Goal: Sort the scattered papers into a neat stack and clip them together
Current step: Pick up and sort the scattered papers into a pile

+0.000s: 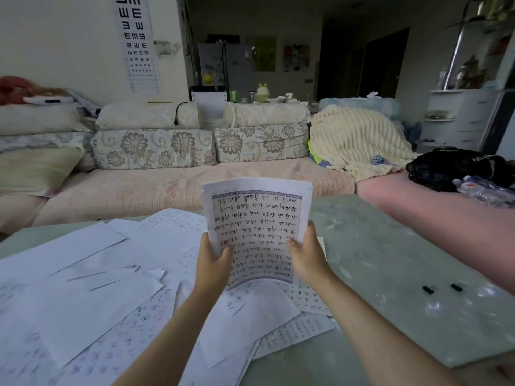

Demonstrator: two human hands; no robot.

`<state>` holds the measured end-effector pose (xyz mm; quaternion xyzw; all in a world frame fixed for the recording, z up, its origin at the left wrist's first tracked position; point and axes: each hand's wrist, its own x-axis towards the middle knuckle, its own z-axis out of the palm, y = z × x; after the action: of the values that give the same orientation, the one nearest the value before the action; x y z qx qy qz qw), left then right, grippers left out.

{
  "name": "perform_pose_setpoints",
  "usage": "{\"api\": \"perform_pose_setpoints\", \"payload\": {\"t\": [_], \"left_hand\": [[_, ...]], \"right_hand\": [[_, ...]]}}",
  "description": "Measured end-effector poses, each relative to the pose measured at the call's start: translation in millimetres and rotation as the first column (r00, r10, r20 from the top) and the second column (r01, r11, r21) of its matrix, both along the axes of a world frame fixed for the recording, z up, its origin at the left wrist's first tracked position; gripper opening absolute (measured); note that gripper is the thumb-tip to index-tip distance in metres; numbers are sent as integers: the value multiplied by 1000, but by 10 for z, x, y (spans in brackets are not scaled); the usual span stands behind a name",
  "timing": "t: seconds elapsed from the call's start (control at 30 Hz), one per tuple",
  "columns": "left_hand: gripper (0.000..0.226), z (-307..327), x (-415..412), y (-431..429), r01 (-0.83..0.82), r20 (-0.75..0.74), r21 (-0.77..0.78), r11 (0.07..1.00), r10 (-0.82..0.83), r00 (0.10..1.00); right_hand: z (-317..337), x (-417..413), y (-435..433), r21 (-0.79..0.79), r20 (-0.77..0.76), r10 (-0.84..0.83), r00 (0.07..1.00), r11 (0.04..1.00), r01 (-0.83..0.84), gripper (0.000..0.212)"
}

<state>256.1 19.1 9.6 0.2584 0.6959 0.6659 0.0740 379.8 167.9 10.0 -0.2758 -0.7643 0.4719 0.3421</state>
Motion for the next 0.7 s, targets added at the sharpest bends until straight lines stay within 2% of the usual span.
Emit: {"api": "perform_pose_setpoints", "payload": {"t": [0.2, 0.33, 0.4, 0.5, 0.6, 0.7], "left_hand": [[16, -30, -40, 83, -57, -90, -160, 985, 43, 995], [15, 138, -112, 220, -4, -154, -315, 949, -47, 987], [18, 254, -88, 381, 68, -89, -373, 925, -109, 990], [23, 322, 23, 747, 191, 37, -434, 880, -195, 980], [6, 277, 232, 1181, 255, 48, -463, 849, -263, 963], [16, 144, 407, 1638, 304, 90, -466, 831, -298, 950]], "right_hand": [[-128, -2, 78, -27, 120, -8, 993, 1000, 11, 53], [15, 25, 294, -6, 95, -68, 993, 998, 69, 40], [114, 91, 512, -18, 101, -101, 990, 994, 104, 29], [134, 277, 900, -96, 185, -151, 971, 981, 171, 35], [18, 509, 1265, -163, 278, -203, 939, 953, 255, 40], [-93, 753, 1618, -177, 330, -260, 908, 927, 330, 35]]}}
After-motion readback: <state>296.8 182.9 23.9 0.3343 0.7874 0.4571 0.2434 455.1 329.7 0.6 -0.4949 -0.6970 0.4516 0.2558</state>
